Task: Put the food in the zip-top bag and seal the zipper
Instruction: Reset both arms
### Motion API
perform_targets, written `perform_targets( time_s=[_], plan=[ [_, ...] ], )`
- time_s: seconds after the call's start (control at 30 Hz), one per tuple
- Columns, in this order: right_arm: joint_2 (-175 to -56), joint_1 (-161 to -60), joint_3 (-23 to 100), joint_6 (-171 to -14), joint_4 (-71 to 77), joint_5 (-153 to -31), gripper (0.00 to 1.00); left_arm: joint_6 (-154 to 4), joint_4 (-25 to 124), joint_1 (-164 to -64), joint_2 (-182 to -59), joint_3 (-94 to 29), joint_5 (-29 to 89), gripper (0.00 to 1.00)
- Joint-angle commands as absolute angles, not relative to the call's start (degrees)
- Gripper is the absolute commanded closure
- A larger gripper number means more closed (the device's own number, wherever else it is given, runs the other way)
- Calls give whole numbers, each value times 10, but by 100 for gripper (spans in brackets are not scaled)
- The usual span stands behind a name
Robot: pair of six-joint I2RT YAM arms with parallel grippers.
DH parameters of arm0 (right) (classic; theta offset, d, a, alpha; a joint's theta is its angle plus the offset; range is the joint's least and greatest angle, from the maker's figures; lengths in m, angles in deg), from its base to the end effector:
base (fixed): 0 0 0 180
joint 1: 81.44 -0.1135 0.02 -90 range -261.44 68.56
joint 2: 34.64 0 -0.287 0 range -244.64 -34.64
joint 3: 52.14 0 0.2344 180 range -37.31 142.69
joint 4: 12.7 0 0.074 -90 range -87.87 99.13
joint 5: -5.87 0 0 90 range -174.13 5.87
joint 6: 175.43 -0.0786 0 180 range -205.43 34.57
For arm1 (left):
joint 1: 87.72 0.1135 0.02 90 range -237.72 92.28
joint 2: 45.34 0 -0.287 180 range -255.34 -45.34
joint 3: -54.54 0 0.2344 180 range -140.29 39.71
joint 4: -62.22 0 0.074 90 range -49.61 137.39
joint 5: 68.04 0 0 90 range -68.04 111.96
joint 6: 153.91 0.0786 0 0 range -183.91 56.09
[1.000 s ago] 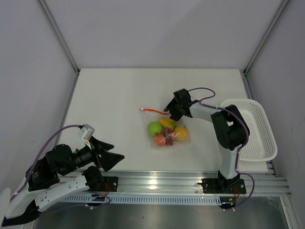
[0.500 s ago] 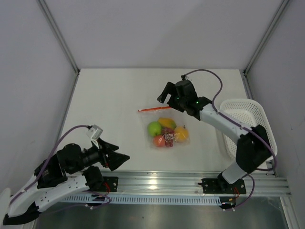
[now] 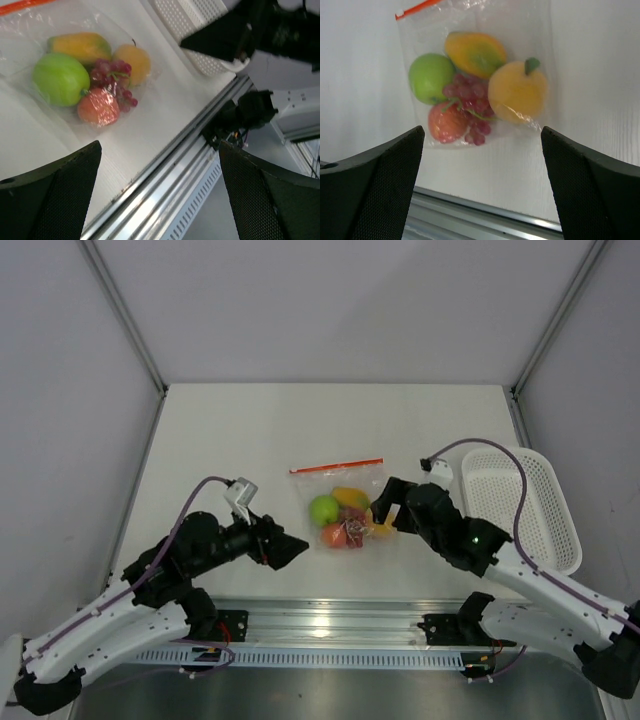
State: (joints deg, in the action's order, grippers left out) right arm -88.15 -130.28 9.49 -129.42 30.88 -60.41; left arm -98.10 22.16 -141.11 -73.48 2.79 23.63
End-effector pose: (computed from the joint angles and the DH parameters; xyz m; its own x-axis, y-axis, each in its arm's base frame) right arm 0.1556 0.1300 0.2927 -0.6037 0.2756 -0.7481 -0.0756 0.9144 0.3978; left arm 0.0745 -0.1041 0.2995 -0.5999 -0.1343 -0.7887 0.5826 0.6023 -0.5458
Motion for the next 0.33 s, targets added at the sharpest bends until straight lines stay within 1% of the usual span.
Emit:
perform_targets(
  time_s=[0.0, 0.03, 0.17, 0.27, 0.3],
  plan=[
    [-768, -1322, 43, -1317, 320, -559, 1, -1012, 364, -1326, -772, 53, 353, 1],
    [-746, -1323, 30, -1321, 319, -559, 1, -1020, 381, -1288, -779, 62, 370, 1],
    [-652, -1328, -48, -1334, 303, -571, 1, -1042, 447, -1249, -782, 90, 400, 1],
    [-580, -1329, -119, -1332, 240, -614, 1, -1056, 533, -1248, -730, 146, 423, 0],
    [-562, -1329, -137, -1324, 218, -657, 0, -1061, 576, -1248, -685, 176, 430, 0]
  ],
)
